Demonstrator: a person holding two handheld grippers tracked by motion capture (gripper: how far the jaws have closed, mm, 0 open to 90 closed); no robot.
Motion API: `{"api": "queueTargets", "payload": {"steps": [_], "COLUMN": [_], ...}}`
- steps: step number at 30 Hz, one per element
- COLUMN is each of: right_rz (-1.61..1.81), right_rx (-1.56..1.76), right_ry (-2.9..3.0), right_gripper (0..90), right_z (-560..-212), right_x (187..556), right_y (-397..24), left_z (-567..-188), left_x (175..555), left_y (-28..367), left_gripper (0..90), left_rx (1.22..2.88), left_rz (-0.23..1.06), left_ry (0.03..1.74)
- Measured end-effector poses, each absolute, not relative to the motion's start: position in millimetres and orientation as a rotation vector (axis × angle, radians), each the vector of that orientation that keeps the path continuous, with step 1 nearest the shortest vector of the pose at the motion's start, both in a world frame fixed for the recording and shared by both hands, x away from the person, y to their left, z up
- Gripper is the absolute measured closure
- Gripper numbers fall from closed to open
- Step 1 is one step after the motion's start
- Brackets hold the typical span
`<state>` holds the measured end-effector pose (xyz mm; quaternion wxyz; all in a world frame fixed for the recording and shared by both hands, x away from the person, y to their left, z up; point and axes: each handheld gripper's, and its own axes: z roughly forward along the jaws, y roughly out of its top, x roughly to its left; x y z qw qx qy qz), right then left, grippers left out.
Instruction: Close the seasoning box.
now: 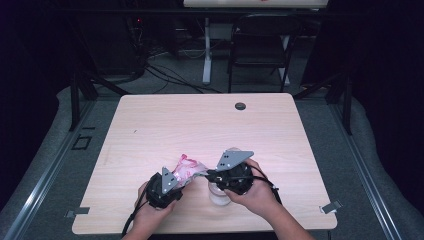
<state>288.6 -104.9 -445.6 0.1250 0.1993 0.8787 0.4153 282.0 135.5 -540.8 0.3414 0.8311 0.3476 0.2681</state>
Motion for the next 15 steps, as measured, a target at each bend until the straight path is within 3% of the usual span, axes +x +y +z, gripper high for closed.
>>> {"api": "queueTargets", "payload": {"steps": [15], "right_rz": [1.203], "right_rx": [0.595], "right_ry": [2.549], "right_gripper": [68.3], "right_z": [-440.2], "right_x": [289.9], "right_y": [-115.3], "left_z": [-532.0], "left_x": [290.3], "left_y": [136.2], "left_gripper": [53.1], "left_rx": [2.217], "left_rz": [0.726], "left_ry": [0.882]}}
